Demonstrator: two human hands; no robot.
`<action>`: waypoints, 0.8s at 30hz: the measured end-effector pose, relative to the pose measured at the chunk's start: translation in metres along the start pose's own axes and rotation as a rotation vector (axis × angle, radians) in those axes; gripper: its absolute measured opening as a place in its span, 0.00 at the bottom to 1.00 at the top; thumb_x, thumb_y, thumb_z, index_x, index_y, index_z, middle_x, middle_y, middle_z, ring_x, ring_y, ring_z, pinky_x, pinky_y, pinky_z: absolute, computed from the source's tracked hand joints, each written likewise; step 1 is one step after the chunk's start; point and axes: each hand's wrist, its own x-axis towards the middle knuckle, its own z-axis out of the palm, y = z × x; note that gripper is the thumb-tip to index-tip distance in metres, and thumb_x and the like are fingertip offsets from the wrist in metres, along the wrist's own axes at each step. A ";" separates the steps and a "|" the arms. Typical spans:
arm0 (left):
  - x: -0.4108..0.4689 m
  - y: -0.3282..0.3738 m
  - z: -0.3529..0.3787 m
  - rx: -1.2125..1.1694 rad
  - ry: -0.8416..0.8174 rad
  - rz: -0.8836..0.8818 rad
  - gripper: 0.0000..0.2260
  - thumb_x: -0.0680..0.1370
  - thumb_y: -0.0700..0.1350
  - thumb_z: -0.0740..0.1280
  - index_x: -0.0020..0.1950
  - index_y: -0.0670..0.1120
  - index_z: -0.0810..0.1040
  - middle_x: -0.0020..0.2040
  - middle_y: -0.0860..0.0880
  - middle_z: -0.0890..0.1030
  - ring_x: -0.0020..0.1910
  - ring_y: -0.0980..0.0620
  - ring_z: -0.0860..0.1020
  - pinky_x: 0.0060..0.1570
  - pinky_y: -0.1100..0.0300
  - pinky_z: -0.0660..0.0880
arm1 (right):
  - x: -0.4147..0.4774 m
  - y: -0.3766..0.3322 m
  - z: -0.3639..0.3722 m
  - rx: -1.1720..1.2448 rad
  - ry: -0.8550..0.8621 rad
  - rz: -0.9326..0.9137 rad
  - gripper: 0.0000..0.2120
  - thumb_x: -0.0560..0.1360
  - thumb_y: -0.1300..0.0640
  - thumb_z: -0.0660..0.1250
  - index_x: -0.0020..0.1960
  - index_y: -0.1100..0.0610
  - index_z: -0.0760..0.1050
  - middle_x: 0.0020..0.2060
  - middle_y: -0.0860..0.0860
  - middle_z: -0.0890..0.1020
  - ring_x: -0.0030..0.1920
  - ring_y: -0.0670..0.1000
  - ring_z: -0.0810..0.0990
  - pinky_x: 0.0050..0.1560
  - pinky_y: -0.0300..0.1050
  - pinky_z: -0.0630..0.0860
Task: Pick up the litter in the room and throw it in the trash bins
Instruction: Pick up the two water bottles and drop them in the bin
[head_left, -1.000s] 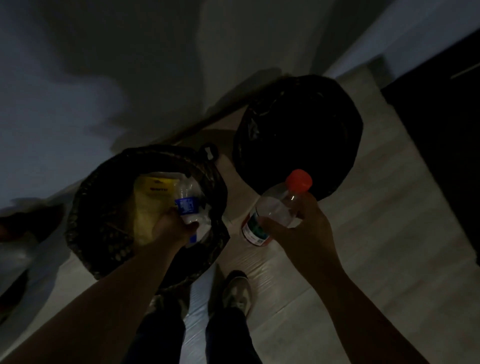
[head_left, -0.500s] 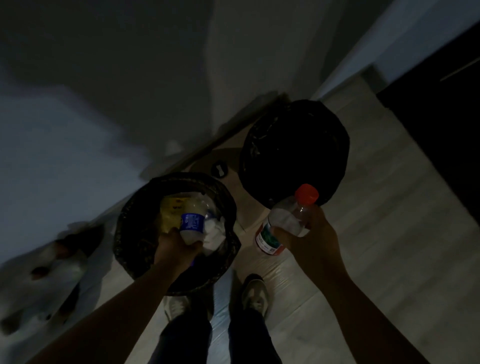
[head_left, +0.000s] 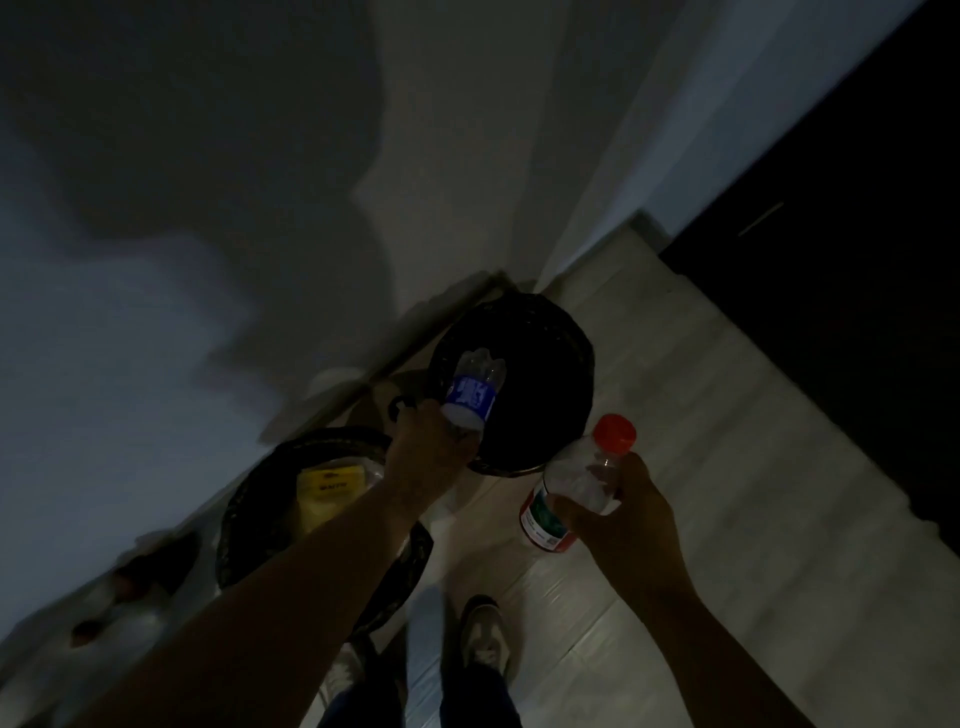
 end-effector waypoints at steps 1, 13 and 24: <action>0.007 0.008 0.006 0.012 0.004 0.005 0.22 0.80 0.46 0.61 0.71 0.40 0.62 0.67 0.36 0.68 0.65 0.39 0.70 0.62 0.48 0.70 | 0.004 0.002 -0.004 -0.001 0.008 -0.003 0.25 0.68 0.58 0.76 0.59 0.49 0.68 0.47 0.39 0.75 0.45 0.35 0.75 0.32 0.24 0.72; 0.020 -0.015 0.010 0.322 -0.058 0.121 0.11 0.76 0.44 0.66 0.56 0.41 0.76 0.51 0.47 0.78 0.49 0.48 0.78 0.42 0.58 0.74 | 0.059 0.003 0.002 0.030 0.024 -0.012 0.22 0.70 0.59 0.75 0.60 0.52 0.69 0.48 0.44 0.78 0.49 0.45 0.79 0.37 0.29 0.73; -0.006 -0.035 -0.029 0.437 -0.081 0.106 0.12 0.75 0.47 0.67 0.56 0.42 0.76 0.52 0.45 0.79 0.51 0.49 0.78 0.47 0.60 0.74 | 0.103 -0.025 0.033 -0.266 0.019 0.058 0.27 0.71 0.56 0.74 0.67 0.60 0.69 0.59 0.56 0.78 0.57 0.54 0.77 0.51 0.43 0.75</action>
